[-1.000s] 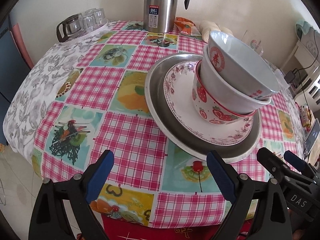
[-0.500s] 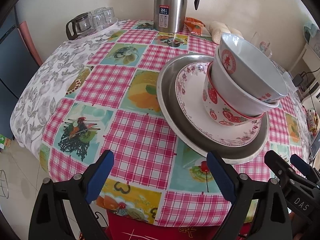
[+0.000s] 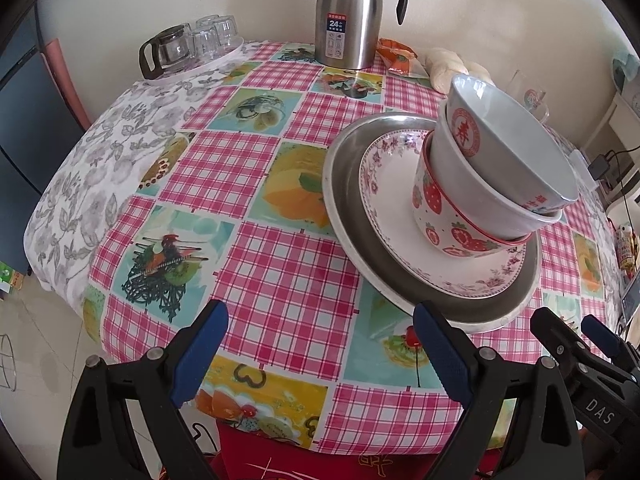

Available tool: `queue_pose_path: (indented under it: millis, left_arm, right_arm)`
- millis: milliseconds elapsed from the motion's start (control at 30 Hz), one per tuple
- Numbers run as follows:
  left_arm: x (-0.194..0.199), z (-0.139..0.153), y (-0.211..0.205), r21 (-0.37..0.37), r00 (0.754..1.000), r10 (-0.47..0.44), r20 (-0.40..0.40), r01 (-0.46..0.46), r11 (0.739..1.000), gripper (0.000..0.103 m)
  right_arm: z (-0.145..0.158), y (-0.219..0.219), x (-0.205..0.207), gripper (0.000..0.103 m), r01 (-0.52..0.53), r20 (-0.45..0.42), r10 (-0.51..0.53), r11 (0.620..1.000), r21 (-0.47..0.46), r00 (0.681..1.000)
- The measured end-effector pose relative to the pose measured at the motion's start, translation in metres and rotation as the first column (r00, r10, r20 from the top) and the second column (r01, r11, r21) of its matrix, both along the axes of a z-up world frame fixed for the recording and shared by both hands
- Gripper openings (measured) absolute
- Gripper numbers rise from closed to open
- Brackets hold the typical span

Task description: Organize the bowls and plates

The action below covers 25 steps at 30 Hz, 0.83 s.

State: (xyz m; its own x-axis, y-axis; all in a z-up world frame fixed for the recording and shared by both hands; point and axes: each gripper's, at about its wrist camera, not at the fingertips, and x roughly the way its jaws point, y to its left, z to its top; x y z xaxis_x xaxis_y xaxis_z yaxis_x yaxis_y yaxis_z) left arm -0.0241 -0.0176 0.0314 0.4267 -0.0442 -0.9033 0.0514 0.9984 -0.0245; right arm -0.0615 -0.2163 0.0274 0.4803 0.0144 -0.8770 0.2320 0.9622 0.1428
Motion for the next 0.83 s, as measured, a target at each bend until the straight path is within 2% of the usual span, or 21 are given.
queue_pose_path:
  millis: [833]
  left_arm:
    - [-0.0011,0.0068,0.0018,0.001,0.999,0.011,0.033,-0.011,1.0,0.094]
  right_arm:
    - [-0.003,-0.0002,0.0009,0.103,-0.002,-0.012,0.002,1.0,0.0,1.0]
